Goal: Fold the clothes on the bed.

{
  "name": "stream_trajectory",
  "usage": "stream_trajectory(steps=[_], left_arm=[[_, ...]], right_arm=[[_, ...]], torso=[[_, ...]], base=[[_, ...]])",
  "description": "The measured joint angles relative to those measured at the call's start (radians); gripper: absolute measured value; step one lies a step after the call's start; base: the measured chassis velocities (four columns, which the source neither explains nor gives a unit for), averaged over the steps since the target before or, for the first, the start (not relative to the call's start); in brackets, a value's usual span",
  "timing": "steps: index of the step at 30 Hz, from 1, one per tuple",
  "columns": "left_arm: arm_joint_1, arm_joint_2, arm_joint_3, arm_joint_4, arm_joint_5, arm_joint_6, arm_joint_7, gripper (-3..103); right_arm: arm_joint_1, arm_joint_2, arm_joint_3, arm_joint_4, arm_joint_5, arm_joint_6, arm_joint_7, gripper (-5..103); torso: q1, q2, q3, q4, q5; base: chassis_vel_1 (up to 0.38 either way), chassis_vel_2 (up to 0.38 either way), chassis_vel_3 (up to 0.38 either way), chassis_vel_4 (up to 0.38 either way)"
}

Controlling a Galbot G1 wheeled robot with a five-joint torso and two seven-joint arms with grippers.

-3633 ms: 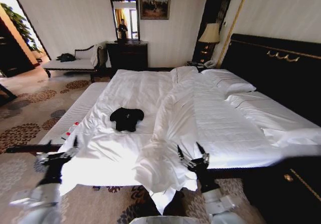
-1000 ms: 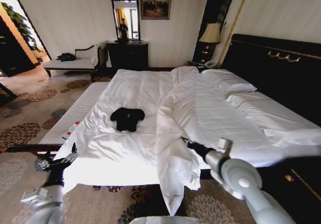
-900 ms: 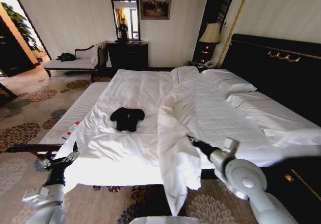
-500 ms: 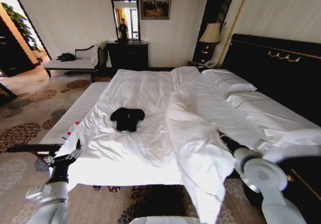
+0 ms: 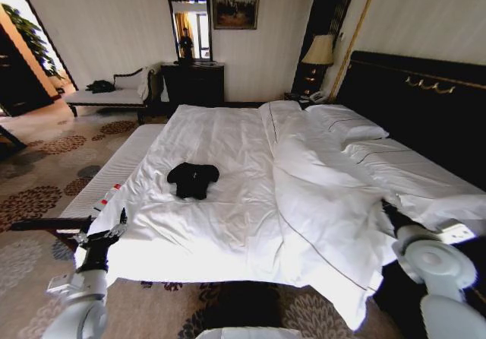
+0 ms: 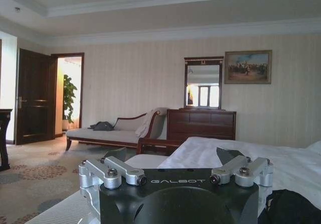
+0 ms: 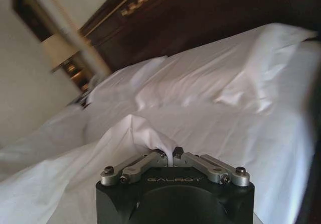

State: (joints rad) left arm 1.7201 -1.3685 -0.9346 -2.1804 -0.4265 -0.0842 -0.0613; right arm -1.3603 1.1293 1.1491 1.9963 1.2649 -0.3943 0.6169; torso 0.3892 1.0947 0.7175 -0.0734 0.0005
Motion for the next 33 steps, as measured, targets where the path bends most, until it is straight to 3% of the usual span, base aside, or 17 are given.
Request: stream_trajectory(steps=[12, 28, 33], left_arm=[[0.026, -0.015, 0.001, -0.032, 0.013, 0.0, 0.0, 100], [0.076, -0.042, 0.003, -0.085, 0.042, -0.016, 0.0, 100], [0.081, -0.044, 0.001, -0.093, 0.042, -0.017, 0.0, 100]], right_arm=[[0.031, -0.058, 0.162, -0.243, 0.003, 0.107, -0.02, 1], [-0.021, -0.016, 0.216, -0.429, 0.007, 0.194, 0.017, 1], [-0.02, -0.024, 0.223, -0.513, -0.048, 0.233, 0.017, 1]], torso=[[0.0, 0.0, 0.0, 0.0, -0.0003], [0.0, 0.0, 0.0, 0.0004, -0.0003], [0.0, 0.0, 0.0, 0.0012, -0.0001]], base=[[0.0, 0.0, 0.0, 0.0], [0.0, 0.0, 0.0, 0.0], [0.0, 0.0, 0.0, 0.0]])
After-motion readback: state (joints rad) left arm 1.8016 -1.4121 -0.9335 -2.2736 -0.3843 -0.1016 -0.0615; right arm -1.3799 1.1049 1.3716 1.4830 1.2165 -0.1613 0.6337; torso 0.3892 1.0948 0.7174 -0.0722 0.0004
